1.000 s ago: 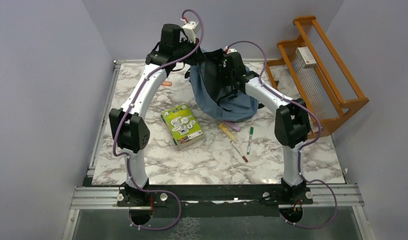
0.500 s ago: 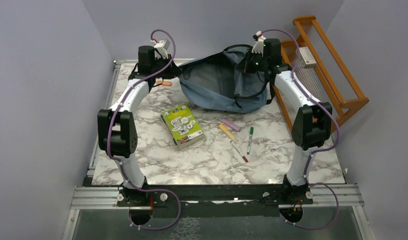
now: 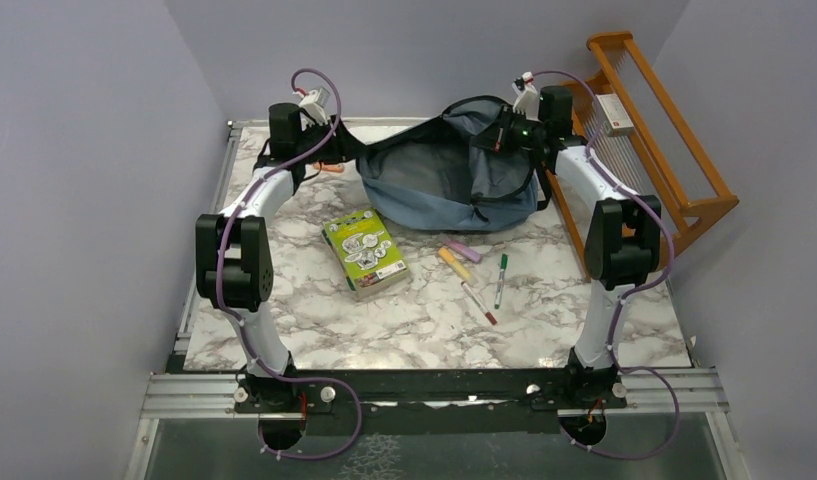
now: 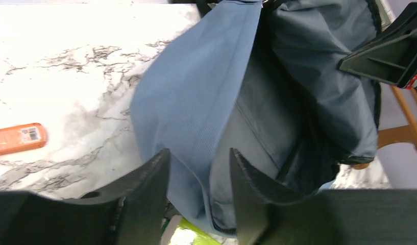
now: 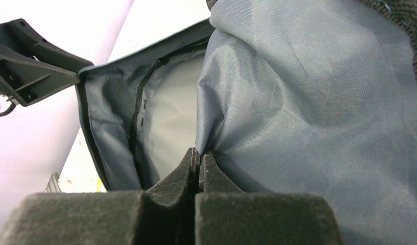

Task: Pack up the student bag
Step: Adjust the student bag at the center of the board.

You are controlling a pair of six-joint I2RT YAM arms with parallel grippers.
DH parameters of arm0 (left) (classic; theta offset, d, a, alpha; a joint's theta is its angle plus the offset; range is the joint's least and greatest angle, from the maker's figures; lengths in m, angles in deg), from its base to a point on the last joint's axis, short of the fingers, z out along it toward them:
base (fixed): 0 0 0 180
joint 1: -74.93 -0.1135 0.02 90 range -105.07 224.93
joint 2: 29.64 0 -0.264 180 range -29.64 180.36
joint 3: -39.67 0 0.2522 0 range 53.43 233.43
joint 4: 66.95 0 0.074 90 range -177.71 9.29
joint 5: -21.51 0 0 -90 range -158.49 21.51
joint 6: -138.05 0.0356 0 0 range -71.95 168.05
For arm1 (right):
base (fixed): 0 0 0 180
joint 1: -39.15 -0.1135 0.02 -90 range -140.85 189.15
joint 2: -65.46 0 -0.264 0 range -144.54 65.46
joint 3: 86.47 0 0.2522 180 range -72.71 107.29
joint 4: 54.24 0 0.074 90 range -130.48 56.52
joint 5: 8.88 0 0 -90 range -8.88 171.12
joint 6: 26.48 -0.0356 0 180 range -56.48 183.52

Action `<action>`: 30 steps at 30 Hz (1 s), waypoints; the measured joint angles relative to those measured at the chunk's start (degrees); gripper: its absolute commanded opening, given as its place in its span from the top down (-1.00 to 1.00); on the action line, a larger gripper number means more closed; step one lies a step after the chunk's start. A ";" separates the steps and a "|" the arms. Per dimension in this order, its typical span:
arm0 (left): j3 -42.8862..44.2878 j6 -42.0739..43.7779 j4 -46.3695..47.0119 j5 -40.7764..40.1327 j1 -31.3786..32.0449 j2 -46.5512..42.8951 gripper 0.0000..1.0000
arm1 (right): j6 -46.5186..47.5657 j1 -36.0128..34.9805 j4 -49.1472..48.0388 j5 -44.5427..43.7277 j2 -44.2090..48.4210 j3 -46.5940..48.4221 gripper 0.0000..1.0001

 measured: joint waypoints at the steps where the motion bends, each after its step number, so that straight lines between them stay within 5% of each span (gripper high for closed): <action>1: -0.24 0.02 0.13 -0.02 0.00 0.00 -0.20 | -0.17 0.00 -0.07 -0.02 0.00 -0.39 0.99; 8: -4.59 0.79 -1.46 -2.49 0.02 -2.43 -0.50 | -3.02 0.02 -2.43 -1.70 0.00 -2.49 0.99; 17: -15.19 0.74 -6.56 -12.39 -0.02 -13.68 -0.63 | -6.29 0.02 -6.67 -2.99 -0.02 -4.37 0.88; 30: -26.21 0.74 -7.50 -14.71 -0.02 -20.39 -0.66 | -3.96 0.02 -13.03 -1.90 -3.65 -8.11 -0.02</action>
